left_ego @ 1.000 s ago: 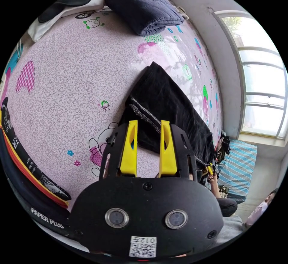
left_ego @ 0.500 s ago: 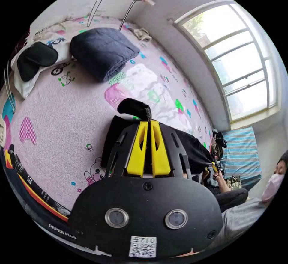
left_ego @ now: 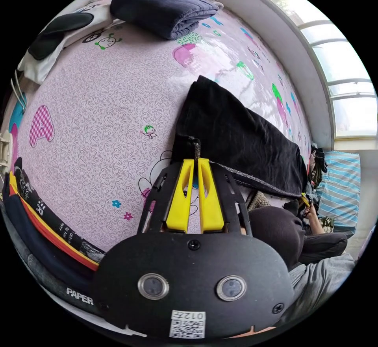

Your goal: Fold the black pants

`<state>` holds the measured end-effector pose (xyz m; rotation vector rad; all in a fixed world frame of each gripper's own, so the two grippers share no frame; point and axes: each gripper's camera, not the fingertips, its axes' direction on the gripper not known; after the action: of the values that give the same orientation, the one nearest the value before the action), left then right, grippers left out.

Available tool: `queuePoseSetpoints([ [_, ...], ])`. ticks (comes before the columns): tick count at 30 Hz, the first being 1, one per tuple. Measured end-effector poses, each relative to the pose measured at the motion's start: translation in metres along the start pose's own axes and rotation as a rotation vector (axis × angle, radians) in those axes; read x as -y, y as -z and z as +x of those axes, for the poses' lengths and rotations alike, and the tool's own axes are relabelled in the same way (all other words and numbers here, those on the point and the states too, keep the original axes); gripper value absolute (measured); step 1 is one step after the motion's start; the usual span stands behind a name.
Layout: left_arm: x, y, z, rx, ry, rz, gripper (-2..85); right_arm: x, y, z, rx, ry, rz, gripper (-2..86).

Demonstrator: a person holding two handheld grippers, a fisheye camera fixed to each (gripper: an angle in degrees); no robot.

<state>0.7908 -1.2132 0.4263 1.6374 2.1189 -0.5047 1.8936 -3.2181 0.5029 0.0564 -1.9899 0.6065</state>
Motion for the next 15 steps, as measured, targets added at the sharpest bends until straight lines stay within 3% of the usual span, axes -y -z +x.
queuePoseSetpoints([
  [7, -0.007, -0.012, 0.017, 0.028, 0.028, 0.002, 1.7, -0.02, -0.038, 0.007, -0.074, -0.013, 0.005, 0.1],
  [11, -0.001, -0.012, 0.055, 0.225, -0.066, 0.0, 3.4, -0.022, -0.059, 0.009, -0.118, -0.016, 0.005, 0.1],
  [15, 0.013, -0.015, 0.075, 0.306, -0.073, -0.003, 1.3, -0.015, -0.084, 0.013, -0.1, -0.03, 0.032, 0.1],
])
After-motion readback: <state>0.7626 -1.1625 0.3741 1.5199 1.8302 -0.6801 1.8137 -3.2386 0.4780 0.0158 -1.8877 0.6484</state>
